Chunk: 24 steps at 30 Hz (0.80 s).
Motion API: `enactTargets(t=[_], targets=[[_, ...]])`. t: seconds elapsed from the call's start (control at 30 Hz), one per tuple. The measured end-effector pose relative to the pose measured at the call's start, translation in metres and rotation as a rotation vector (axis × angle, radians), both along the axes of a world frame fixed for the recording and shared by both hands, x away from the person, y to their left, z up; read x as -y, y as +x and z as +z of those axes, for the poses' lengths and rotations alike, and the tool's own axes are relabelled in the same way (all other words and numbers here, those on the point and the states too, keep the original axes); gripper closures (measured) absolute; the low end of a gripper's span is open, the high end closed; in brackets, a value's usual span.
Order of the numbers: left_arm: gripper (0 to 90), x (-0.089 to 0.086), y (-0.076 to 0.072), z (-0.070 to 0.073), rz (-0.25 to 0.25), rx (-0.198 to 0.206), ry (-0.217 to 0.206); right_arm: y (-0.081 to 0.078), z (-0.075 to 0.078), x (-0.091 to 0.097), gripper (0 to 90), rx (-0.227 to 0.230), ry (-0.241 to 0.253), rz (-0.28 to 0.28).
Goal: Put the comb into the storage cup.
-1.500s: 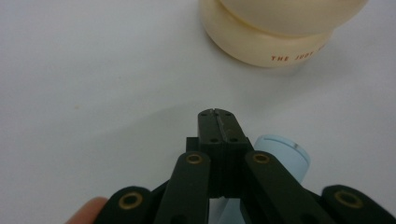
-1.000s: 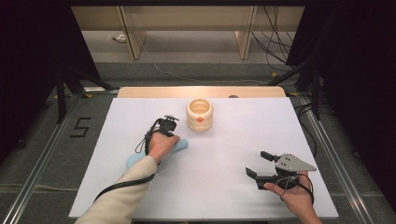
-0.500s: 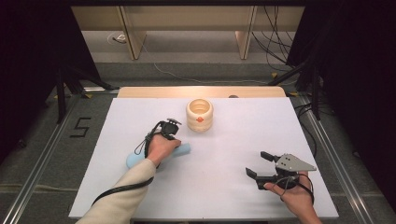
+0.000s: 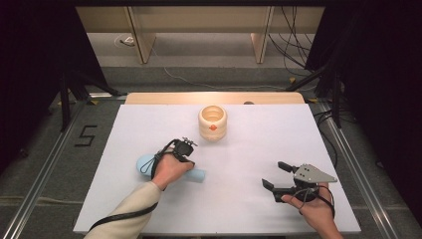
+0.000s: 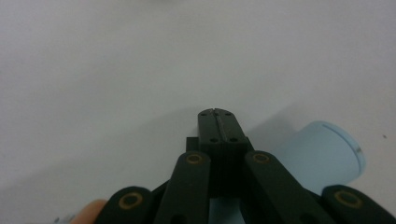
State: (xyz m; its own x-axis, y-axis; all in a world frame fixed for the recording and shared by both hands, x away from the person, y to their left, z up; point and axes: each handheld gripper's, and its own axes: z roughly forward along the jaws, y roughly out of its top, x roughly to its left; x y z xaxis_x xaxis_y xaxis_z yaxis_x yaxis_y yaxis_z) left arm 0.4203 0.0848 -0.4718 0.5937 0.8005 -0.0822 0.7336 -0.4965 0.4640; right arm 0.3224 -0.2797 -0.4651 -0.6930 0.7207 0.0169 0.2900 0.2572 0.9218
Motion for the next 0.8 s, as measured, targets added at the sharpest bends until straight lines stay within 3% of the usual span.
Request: enactTargets(t=[0.13, 0.47, 0.63, 0.8], targets=[[89.8, -0.005, -0.019, 0.0, -0.047, -0.01, 0.005, -0.001, 0.0, 0.0, 16.2, 0.0, 0.005, 0.0], [89.8, -0.029, -0.049, 0.001, -0.092, -0.03, 0.022, -0.001, 0.001, 0.0, 16.2, 0.001, 0.003, 0.001], [89.8, -0.047, -0.062, 0.001, -0.1, -0.045, 0.041, -0.001, 0.0, 0.0, 16.2, -0.003, -0.005, 0.001], [89.8, -0.071, -0.073, 0.002, -0.075, -0.063, 0.051, -0.001, 0.0, 0.0, 16.2, -0.003, -0.007, 0.0]])
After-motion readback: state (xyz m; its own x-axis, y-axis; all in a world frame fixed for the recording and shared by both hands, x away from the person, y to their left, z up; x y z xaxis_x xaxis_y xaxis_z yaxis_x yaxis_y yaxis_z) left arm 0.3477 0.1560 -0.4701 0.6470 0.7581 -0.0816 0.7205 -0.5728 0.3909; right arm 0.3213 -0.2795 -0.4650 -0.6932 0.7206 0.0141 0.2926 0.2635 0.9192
